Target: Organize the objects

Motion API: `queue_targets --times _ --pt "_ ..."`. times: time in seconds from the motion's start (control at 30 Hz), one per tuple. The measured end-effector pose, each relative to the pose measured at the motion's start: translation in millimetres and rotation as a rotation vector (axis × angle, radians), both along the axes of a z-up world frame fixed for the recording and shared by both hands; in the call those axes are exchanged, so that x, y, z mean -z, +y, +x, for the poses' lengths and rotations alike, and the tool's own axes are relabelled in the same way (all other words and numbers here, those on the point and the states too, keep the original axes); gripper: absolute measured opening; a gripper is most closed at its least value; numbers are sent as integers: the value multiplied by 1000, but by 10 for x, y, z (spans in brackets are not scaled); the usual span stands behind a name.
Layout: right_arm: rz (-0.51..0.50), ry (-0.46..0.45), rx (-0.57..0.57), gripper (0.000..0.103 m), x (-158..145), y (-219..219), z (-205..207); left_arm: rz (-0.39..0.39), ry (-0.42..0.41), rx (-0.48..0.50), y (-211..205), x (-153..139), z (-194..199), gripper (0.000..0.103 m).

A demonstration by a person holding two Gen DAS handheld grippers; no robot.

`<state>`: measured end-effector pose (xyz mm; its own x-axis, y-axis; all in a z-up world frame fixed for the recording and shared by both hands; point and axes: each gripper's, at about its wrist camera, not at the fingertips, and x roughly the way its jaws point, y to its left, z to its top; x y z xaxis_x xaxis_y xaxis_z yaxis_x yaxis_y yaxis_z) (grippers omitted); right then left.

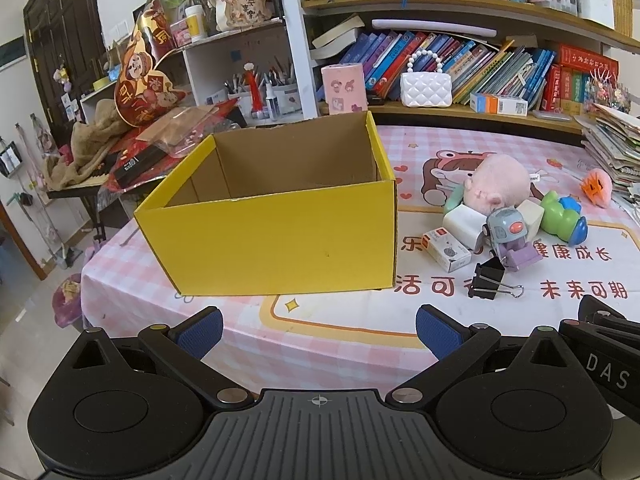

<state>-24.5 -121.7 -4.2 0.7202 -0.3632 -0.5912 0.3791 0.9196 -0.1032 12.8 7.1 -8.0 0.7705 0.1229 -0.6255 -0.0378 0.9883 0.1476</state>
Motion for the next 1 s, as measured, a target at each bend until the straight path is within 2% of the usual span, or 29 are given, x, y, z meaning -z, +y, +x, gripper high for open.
queue_targets --times 1.0 --pt "-12 -4 -2 103 -24 115 -36 -14 4 9 35 29 -31 103"
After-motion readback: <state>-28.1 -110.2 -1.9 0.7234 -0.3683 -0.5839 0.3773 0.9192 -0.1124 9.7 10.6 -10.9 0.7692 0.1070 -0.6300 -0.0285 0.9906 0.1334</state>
